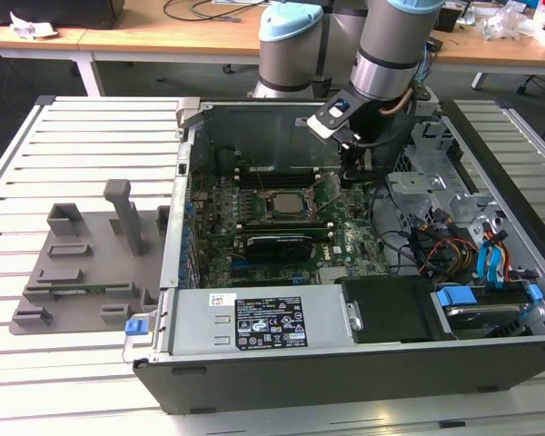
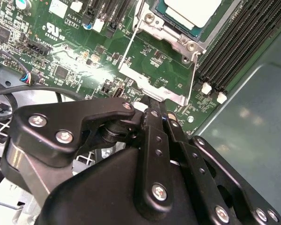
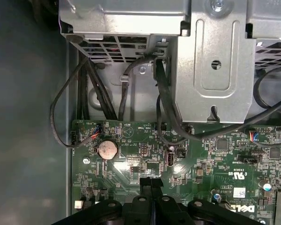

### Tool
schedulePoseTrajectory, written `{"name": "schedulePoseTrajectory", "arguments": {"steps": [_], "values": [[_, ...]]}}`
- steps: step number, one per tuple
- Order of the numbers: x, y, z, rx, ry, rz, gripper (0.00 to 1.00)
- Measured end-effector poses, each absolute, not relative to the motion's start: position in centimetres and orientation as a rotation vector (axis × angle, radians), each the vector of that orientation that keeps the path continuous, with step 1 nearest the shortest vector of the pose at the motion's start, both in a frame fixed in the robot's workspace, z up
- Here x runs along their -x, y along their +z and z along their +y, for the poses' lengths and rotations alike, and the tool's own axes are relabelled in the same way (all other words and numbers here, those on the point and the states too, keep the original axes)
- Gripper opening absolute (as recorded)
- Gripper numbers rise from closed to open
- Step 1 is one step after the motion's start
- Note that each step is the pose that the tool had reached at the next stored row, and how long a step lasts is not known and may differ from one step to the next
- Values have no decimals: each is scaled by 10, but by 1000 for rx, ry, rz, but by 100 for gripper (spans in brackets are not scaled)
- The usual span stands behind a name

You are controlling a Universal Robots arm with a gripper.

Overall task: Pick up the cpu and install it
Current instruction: 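Close the cpu cover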

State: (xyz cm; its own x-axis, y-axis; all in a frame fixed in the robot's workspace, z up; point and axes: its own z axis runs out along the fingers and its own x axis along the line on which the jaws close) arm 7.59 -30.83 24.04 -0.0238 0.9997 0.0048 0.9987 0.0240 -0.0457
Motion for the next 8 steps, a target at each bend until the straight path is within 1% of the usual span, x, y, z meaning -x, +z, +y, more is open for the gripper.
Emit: {"name": "schedulePoseTrajectory", "arguments": {"steps": [8], "values": [[-70,240,-308,2170,46,-2222,11]]}}
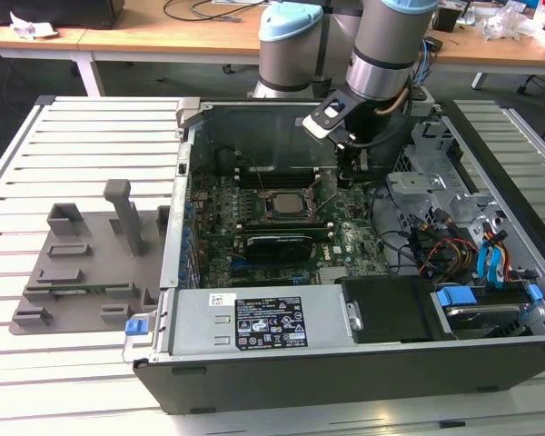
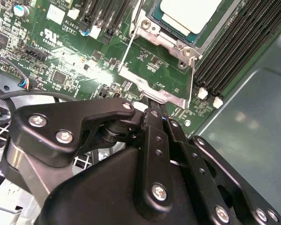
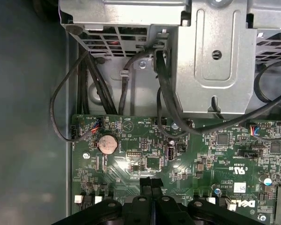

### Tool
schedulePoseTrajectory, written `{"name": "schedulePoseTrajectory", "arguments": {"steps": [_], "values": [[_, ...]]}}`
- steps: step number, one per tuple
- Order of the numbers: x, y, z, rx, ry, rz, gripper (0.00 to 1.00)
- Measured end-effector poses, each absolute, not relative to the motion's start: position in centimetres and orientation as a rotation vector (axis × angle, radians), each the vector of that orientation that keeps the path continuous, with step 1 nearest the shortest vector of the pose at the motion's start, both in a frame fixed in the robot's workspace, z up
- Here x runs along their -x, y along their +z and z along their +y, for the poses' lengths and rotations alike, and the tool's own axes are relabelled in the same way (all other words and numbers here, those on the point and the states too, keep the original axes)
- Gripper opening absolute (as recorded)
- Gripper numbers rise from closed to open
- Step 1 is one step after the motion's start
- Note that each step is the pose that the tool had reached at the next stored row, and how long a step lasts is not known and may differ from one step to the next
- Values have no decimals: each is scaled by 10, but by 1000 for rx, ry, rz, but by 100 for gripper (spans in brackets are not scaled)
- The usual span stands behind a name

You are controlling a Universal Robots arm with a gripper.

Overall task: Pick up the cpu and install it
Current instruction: 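Close the cpu cover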

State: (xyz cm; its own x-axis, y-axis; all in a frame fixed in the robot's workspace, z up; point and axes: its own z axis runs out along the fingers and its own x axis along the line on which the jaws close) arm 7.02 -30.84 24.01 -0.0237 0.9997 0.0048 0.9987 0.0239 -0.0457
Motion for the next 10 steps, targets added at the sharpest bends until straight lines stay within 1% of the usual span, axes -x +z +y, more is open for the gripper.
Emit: {"name": "schedulePoseTrajectory", "arguments": {"steps": [10], "values": [[-60,240,-308,2170,46,-2222,11]]}}
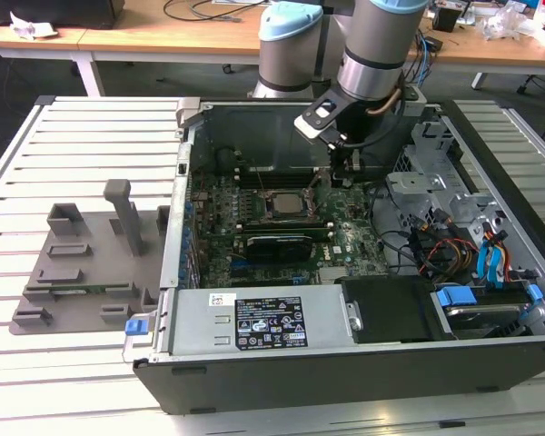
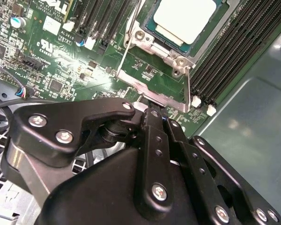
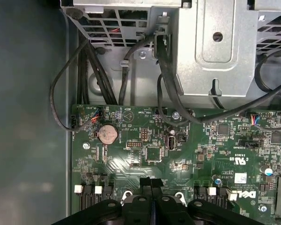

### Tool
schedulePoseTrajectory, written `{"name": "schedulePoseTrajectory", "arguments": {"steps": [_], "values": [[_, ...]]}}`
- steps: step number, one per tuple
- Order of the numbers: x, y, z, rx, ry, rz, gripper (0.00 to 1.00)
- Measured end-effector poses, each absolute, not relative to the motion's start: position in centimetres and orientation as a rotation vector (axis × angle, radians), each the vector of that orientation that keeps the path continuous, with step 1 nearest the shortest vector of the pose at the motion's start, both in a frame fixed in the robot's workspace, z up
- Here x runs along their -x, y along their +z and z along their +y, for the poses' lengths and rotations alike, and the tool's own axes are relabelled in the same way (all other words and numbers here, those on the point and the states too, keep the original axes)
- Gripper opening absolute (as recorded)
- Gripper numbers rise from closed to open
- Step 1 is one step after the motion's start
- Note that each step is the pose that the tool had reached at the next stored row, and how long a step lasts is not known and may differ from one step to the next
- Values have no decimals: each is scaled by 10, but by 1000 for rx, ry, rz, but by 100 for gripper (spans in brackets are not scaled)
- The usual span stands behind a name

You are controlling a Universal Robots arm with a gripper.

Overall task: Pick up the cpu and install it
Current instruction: 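Close the cpu cover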

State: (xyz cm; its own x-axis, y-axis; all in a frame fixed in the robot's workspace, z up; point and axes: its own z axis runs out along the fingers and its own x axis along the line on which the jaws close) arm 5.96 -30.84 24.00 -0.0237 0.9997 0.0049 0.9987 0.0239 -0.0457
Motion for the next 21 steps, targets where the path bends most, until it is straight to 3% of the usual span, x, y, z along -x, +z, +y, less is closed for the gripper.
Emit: {"name": "schedulePoseTrajectory", "arguments": {"steps": [21], "values": [[-44,240,-308,2170,45,-2222,11]]}}
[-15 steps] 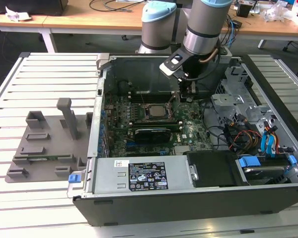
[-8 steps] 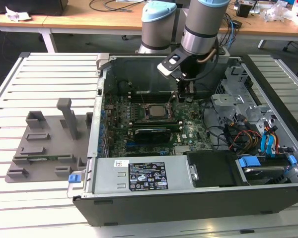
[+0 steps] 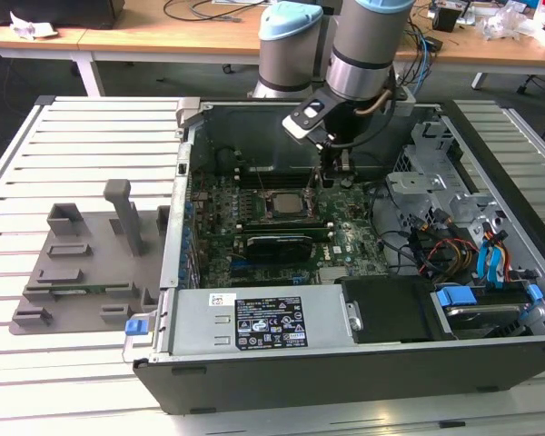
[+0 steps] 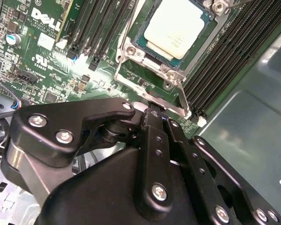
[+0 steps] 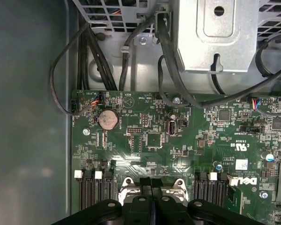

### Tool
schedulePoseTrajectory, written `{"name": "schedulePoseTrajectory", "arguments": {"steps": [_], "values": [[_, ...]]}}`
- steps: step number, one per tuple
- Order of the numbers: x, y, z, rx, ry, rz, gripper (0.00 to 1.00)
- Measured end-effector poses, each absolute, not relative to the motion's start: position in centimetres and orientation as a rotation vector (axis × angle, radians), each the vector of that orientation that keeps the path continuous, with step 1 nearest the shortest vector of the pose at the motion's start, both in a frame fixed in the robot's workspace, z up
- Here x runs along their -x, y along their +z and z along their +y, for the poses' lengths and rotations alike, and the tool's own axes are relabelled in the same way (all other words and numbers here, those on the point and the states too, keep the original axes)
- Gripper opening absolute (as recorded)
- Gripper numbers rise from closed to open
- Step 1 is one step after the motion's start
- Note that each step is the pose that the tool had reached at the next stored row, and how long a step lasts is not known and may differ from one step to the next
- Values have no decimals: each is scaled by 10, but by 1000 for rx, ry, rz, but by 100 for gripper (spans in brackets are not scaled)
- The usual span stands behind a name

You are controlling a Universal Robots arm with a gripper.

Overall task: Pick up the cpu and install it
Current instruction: 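Close the cpu cover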

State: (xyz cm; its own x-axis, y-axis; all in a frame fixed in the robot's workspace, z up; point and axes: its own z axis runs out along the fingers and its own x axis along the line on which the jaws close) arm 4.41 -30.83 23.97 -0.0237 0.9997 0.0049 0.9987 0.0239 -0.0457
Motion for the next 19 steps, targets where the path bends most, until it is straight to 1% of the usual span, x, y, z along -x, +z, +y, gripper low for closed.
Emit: {"name": "schedulePoseTrajectory", "arguments": {"steps": [19], "values": [[-28,239,-308,2170,45,-2222,11]]}}
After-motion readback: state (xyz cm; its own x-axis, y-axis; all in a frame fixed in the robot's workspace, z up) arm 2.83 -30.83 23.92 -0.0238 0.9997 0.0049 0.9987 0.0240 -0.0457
